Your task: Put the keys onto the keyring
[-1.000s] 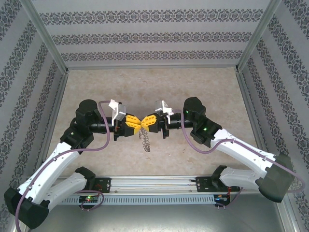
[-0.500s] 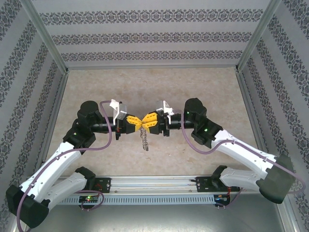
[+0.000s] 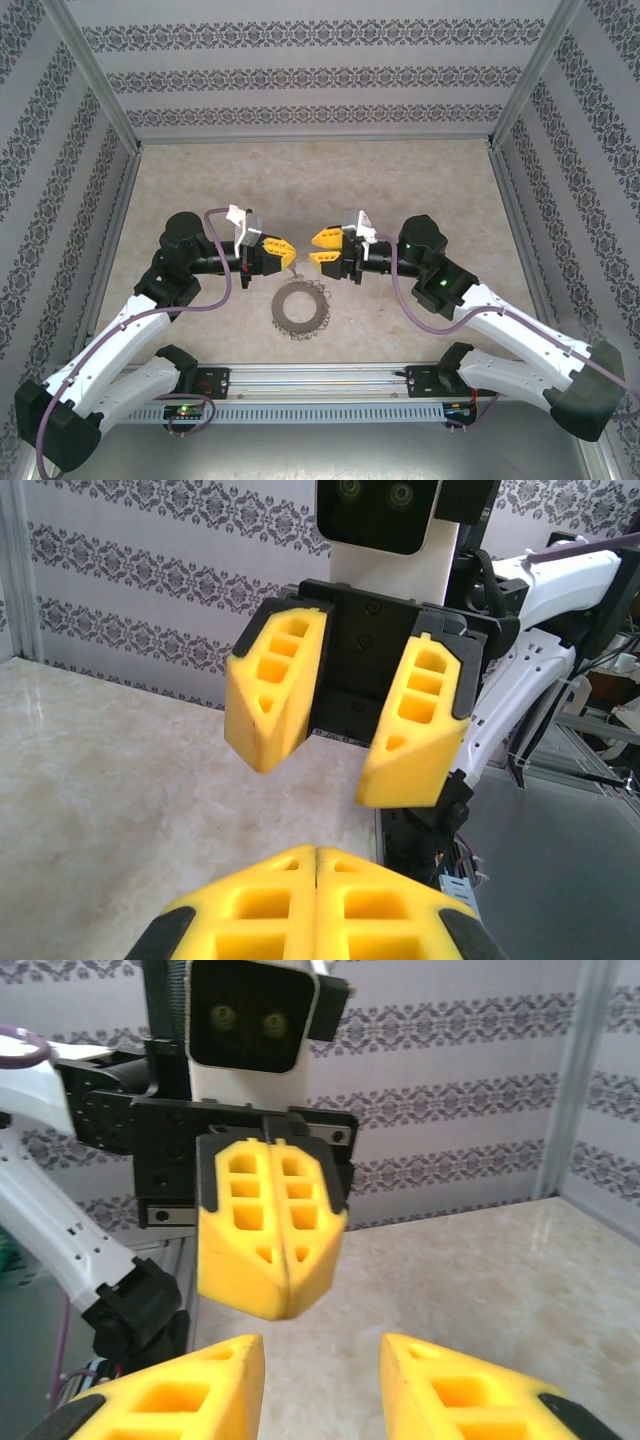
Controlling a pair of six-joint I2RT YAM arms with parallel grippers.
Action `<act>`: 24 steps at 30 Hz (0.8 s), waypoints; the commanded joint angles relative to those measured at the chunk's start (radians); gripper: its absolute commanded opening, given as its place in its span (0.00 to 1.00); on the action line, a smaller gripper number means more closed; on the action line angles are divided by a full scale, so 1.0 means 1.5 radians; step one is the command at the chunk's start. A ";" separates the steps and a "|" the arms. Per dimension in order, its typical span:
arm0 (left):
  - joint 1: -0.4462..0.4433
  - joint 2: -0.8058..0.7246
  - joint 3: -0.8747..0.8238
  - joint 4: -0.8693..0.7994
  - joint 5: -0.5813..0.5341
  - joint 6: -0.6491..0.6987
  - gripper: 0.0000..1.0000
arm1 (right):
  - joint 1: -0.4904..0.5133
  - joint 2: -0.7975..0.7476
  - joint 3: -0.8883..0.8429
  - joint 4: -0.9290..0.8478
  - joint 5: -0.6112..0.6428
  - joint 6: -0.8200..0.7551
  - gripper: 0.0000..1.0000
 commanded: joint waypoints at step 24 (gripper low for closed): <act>0.167 0.063 -0.043 -0.315 -0.374 -0.156 0.36 | 0.066 0.384 0.216 -0.368 0.322 0.060 0.60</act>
